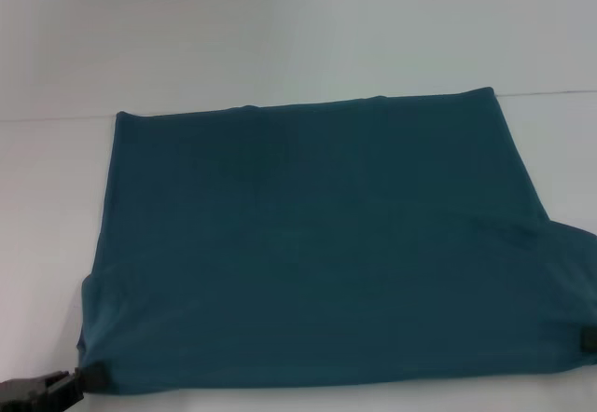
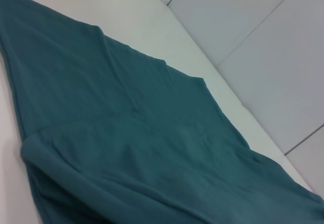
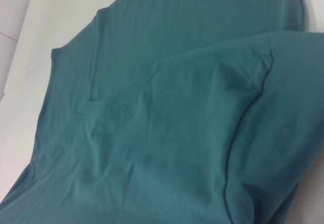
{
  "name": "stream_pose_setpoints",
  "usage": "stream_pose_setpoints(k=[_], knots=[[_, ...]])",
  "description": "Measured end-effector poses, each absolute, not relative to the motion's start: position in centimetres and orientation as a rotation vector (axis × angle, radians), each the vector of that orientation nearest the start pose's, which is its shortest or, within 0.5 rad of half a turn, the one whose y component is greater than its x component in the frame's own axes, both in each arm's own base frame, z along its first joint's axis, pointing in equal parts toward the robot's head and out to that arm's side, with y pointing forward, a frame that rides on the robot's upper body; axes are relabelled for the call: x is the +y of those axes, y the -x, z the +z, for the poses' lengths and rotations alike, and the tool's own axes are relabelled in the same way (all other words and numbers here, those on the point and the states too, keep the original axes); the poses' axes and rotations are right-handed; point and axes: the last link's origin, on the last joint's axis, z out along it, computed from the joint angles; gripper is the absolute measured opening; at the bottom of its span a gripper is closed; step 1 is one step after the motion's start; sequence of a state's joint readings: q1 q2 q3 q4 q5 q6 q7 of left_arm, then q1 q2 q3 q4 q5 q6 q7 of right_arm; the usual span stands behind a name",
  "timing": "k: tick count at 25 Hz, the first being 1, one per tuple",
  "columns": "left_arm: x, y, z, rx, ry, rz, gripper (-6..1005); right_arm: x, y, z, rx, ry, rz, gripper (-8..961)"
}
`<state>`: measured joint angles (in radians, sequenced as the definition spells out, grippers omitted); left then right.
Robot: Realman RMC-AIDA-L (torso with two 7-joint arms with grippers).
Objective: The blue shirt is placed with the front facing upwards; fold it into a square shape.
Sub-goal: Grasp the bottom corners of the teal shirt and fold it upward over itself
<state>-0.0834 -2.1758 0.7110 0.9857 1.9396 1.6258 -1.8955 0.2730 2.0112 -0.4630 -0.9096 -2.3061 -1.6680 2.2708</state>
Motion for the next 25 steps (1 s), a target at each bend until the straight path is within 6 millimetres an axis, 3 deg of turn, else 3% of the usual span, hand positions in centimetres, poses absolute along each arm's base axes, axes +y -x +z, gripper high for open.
stream_pose_setpoints(k=[25], knots=[[20.5,33.7,1.6,-1.518,2.289,-0.817,17,22.6,-38.0,8.5,1.950,1.997,0.502,70]])
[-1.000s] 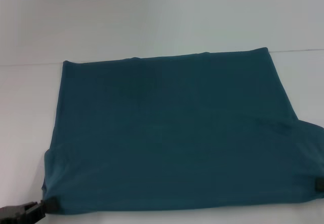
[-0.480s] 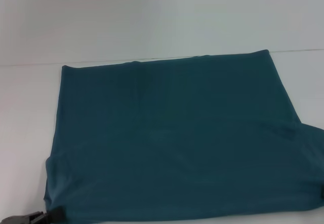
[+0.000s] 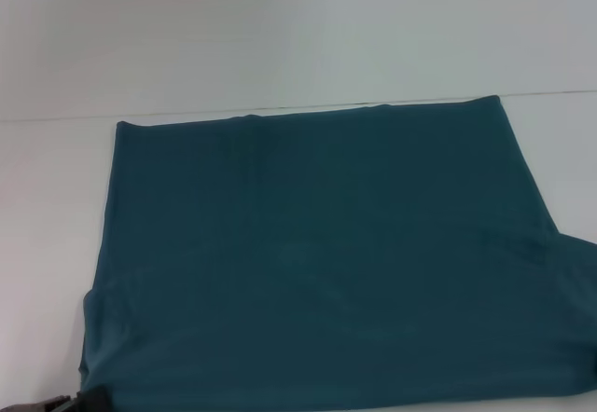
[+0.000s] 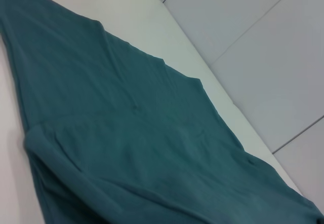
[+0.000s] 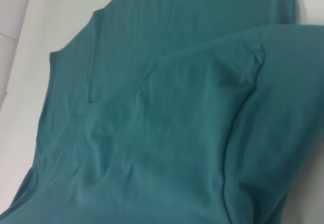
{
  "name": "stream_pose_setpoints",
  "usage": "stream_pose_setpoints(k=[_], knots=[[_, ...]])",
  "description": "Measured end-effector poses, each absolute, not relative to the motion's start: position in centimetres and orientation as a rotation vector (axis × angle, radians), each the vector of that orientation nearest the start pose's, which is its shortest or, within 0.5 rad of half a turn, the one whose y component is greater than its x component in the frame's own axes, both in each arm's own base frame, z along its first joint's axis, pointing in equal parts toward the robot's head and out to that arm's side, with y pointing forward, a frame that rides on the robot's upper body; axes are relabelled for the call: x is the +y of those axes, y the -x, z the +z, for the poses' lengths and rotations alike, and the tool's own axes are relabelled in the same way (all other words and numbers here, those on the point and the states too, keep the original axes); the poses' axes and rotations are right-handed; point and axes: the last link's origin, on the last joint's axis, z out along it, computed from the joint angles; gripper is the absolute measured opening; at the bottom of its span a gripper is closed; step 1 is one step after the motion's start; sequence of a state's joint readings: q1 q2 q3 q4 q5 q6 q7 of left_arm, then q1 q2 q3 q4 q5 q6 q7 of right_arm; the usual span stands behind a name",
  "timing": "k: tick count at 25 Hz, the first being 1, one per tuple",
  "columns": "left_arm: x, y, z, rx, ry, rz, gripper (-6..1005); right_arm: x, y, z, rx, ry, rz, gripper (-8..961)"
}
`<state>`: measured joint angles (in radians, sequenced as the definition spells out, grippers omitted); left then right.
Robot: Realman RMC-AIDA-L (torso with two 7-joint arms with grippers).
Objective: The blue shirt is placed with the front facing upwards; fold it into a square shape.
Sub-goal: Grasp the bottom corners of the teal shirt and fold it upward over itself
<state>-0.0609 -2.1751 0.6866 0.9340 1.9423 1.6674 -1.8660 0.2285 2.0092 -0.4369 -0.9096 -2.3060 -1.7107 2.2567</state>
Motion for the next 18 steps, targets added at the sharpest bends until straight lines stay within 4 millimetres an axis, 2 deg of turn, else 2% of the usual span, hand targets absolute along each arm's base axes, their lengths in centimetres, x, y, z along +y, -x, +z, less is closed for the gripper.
stream_pose_setpoints(k=[18], knots=[[19.36,34.07,2.06,-1.522,2.271,-0.842,17,21.87,-38.24,8.19,1.975,1.980,0.517,70]])
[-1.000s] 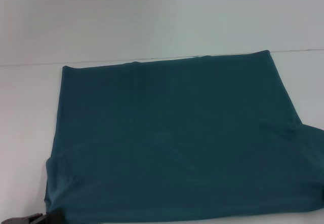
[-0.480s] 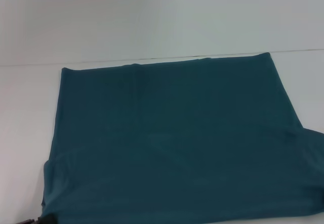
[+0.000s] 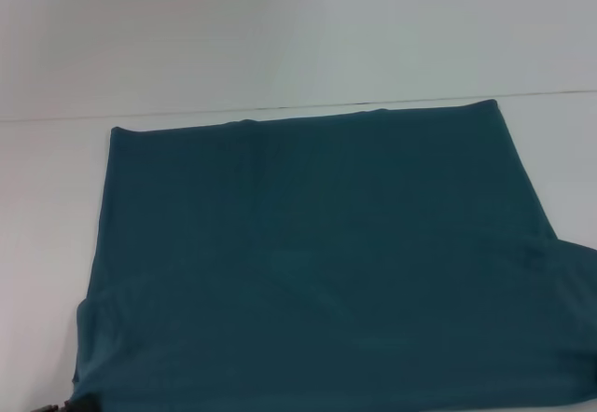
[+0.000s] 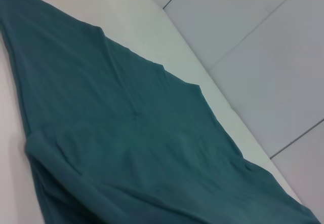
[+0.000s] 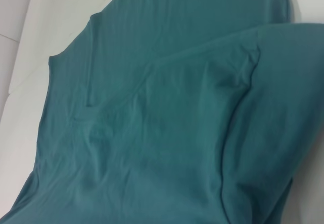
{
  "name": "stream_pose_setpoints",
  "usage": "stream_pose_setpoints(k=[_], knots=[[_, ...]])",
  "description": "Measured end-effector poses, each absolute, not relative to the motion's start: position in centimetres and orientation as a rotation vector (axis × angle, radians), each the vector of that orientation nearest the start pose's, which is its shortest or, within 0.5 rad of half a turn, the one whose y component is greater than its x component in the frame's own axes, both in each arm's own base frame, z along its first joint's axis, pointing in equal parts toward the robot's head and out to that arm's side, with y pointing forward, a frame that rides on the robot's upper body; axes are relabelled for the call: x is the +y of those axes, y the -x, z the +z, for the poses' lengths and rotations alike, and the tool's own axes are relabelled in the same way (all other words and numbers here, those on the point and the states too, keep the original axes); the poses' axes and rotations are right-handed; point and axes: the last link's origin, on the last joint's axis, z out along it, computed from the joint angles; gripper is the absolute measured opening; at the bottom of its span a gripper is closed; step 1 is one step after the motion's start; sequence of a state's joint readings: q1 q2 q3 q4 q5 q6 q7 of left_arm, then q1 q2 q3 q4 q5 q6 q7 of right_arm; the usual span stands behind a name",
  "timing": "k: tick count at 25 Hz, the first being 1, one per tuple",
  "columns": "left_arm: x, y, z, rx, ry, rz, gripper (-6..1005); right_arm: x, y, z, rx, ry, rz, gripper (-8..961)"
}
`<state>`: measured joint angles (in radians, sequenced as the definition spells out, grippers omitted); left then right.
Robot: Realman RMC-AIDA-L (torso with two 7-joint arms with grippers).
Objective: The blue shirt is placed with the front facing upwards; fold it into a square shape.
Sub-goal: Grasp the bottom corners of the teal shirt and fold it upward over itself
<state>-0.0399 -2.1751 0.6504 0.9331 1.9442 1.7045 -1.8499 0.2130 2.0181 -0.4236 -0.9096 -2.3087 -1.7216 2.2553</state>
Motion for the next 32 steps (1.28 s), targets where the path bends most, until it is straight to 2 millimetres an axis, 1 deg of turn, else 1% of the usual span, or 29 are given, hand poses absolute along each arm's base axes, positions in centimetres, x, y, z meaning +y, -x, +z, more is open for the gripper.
stream_pose_setpoints(k=[2,7,19,24,32], knots=[[19.3,34.1,2.1,-1.523,2.267,-0.845,18,21.4,-38.5,8.2,1.985,1.963,0.521,70],[19.2,34.1,2.1,-1.526,2.269,-0.843,18,21.0,-38.7,8.3,1.993,1.952,0.520,70],[19.0,34.2,2.1,-1.537,2.266,-0.843,18,20.8,-38.7,8.2,1.998,1.955,0.521,70],[19.7,33.9,2.0,-1.530,2.279,-0.852,18,21.2,-38.5,8.1,1.998,1.959,0.546,71],[21.6,33.1,1.6,-1.522,2.309,-0.877,17,22.8,-38.0,7.7,2.002,1.983,0.622,71]])
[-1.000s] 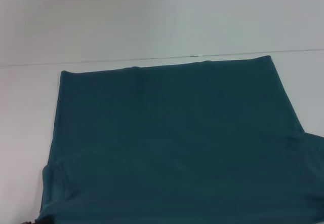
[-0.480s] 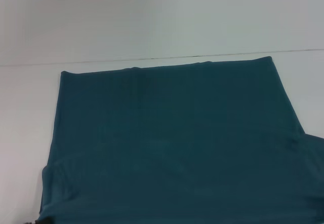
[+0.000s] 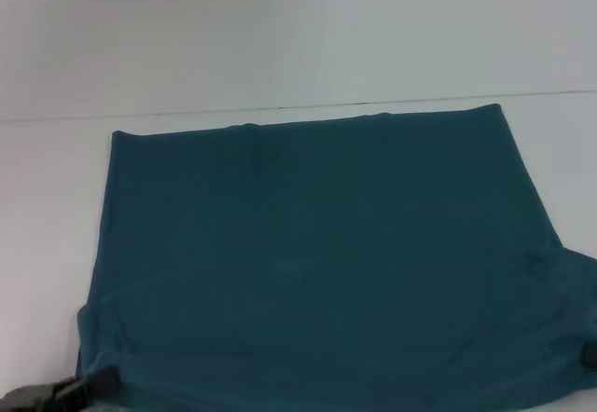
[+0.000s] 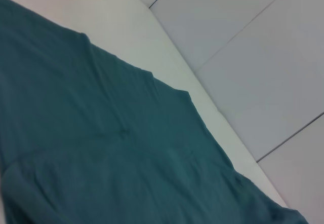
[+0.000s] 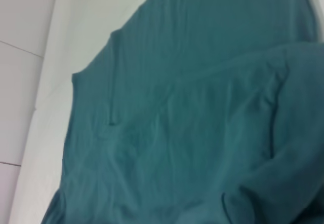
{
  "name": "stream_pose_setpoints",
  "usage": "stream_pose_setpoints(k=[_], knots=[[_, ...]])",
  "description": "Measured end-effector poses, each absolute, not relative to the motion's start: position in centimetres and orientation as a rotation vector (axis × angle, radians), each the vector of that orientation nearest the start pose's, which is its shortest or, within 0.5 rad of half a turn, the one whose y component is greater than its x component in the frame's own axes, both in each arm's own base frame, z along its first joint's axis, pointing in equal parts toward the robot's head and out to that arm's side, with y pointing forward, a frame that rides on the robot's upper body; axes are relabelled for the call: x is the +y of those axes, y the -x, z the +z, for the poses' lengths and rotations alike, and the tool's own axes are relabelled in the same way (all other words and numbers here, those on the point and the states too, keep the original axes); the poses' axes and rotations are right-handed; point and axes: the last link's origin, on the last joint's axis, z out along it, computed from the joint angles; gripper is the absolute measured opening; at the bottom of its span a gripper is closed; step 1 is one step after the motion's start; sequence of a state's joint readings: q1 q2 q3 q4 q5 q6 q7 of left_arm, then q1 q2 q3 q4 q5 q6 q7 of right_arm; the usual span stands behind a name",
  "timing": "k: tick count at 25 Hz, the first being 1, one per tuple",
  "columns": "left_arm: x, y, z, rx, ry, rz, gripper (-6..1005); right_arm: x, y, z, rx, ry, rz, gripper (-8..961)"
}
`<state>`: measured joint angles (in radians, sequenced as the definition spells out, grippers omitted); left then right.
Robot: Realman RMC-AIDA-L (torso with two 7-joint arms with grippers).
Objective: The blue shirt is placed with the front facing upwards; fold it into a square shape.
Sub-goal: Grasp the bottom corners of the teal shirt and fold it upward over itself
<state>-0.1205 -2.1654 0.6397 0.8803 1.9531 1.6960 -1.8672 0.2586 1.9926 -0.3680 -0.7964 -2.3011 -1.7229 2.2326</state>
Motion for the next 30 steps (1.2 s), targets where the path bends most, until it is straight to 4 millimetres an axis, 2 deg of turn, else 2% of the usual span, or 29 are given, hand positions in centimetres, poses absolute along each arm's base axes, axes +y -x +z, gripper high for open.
stream_pose_setpoints(k=[4,13,20,30], knots=[[22.8,32.8,1.8,-1.521,2.302,-0.872,17,23.9,-37.8,8.3,1.980,1.976,0.635,71],[26.7,32.0,2.6,-1.534,2.247,-0.850,17,27.7,-37.6,10.1,1.933,1.896,0.710,71],[30.2,30.7,2.8,-1.509,2.238,-0.834,17,30.3,-36.1,10.0,1.900,1.898,0.793,70],[35.1,29.6,3.1,-1.448,2.179,-0.770,17,34.7,-34.7,10.6,1.797,1.864,0.783,70]])
